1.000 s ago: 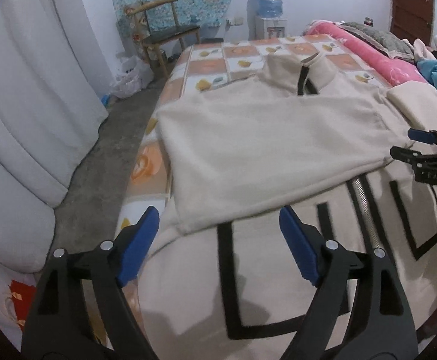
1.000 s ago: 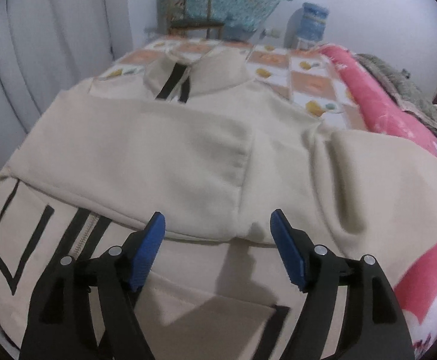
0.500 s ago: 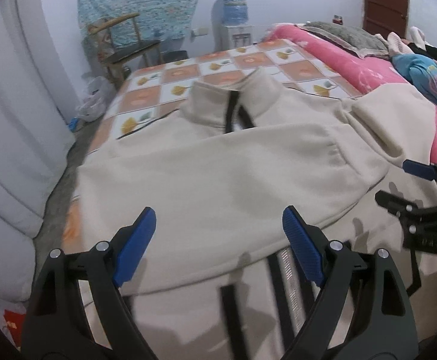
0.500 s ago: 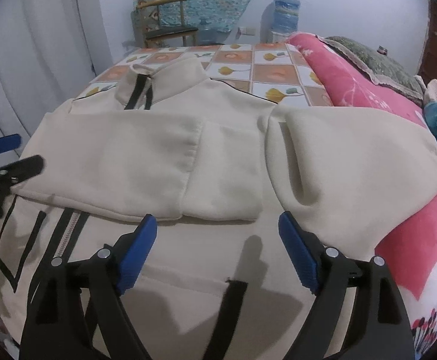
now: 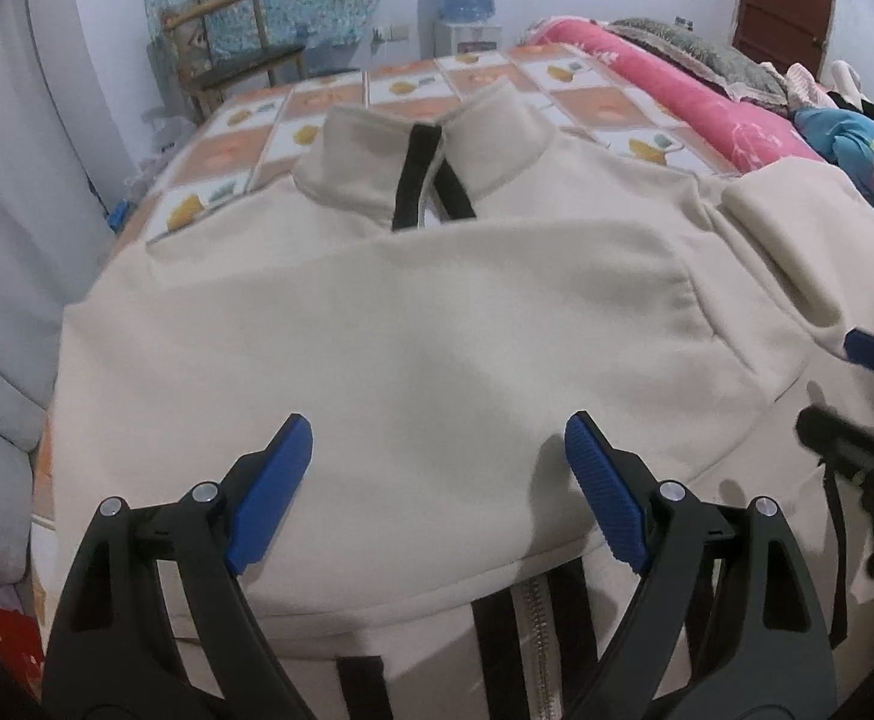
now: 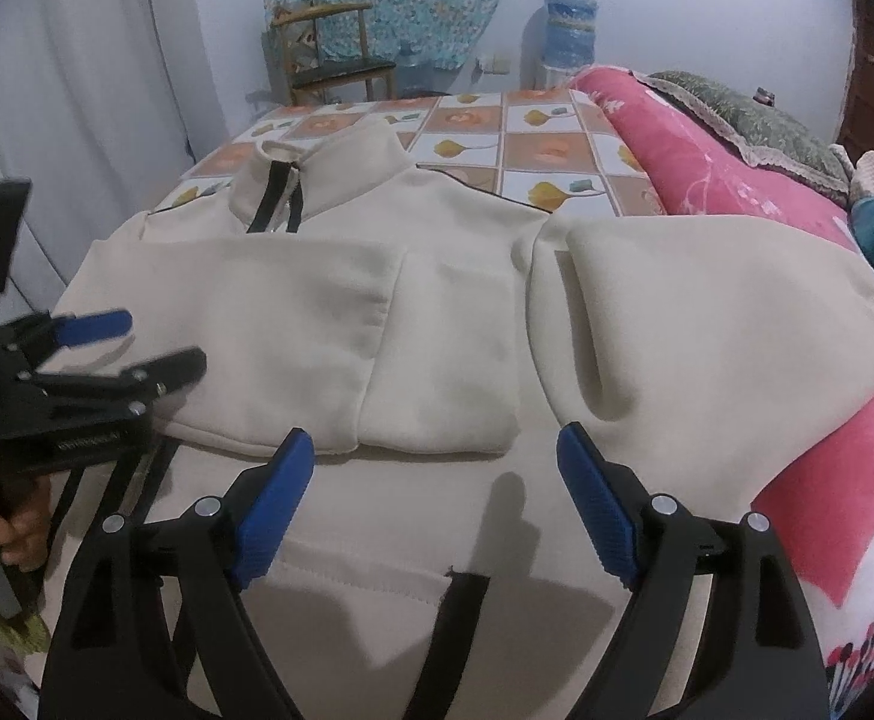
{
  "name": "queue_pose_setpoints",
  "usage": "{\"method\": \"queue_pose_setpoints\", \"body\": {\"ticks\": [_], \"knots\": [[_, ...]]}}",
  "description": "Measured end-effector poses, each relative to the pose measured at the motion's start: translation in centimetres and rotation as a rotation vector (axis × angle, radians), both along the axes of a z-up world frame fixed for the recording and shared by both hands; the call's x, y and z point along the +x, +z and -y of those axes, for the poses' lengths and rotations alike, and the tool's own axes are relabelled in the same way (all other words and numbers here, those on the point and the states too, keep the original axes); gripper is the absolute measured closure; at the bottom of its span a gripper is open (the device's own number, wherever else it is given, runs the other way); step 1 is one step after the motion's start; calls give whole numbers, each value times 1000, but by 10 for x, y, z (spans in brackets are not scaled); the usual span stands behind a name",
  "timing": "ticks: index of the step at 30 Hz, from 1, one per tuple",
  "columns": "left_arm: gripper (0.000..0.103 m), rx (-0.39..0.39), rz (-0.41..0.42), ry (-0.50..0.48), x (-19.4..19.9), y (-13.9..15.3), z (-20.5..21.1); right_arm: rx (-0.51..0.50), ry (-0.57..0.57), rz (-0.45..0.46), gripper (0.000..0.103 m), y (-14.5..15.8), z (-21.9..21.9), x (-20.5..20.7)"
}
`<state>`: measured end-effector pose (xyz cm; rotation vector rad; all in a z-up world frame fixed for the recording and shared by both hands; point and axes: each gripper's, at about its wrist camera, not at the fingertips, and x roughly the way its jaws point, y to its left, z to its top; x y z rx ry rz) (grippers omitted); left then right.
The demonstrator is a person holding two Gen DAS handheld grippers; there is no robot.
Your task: Fold large clothes
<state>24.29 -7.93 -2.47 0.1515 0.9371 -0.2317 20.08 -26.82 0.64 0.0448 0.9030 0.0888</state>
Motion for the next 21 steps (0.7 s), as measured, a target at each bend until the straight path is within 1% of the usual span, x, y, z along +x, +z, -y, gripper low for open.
{"method": "queue_pose_setpoints", "body": {"ticks": [2,5,6,12,15,19,21], "knots": [[20,-2,-17,3,1,-4,-1,4,-4,3,22,2,1,0],[18,-28,-37,17,1,-9,-6,12,-13,4,22,4,3,0],[17,-36,-37,19,1,-9,-7,14,-16,4,22,6,3,0],[12,-18,-28,2,-2,-12,-4,16,-26,6,22,15,2,-5],[10,-22,-24,1,-1,-12,-4,24,-35,9,22,22,3,-6],[9,-24,-23,1,-1,-12,-4,47,-39,2,22,29,5,-7],[9,-25,-23,0,-2,-13,-4,79,-39,-4,22,34,10,-7]]}}
